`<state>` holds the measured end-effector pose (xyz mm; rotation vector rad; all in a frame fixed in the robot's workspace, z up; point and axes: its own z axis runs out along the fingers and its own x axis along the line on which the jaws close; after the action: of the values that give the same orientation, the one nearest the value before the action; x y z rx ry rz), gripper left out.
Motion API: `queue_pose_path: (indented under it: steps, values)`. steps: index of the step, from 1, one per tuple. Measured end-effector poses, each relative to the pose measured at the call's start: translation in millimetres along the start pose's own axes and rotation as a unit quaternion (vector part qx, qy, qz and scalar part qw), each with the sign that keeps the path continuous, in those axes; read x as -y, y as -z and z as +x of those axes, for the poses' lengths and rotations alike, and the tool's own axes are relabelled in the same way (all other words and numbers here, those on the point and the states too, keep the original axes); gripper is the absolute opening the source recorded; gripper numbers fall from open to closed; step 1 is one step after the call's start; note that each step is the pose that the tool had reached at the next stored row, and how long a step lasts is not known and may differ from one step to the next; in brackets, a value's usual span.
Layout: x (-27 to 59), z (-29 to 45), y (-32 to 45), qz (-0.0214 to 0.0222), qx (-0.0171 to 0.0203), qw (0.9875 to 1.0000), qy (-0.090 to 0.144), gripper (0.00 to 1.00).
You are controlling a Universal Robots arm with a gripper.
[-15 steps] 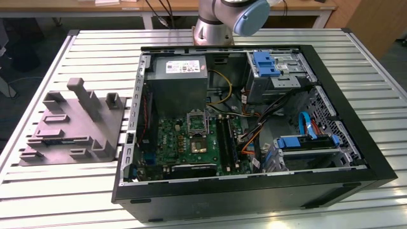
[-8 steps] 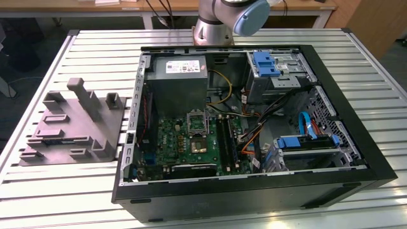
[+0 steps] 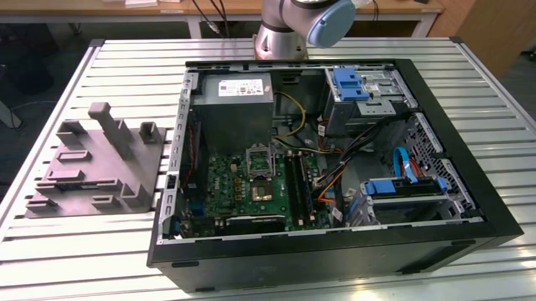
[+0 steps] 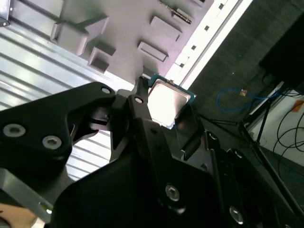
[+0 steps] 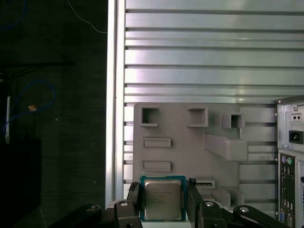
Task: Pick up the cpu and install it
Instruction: 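Pick up the cpu and move it towards the insertion slot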
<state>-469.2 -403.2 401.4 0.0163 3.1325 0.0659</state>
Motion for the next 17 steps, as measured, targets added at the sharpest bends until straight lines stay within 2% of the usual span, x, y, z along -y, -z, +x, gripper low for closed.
queue_pose_path:
  steps: [4, 6, 17]
  values:
    - [-0.1, -0.6, 0.3, 0.0002, -0.0002, 1.0, 0.0, 0.47]
    - [-0.1, -4.3, 0.1, 0.0001, -0.0001, 1.0, 0.0, 0.47]
    - [-0.5, -46.3, -0.3, 0.0001, -0.0001, 1.0, 0.0, 0.47]
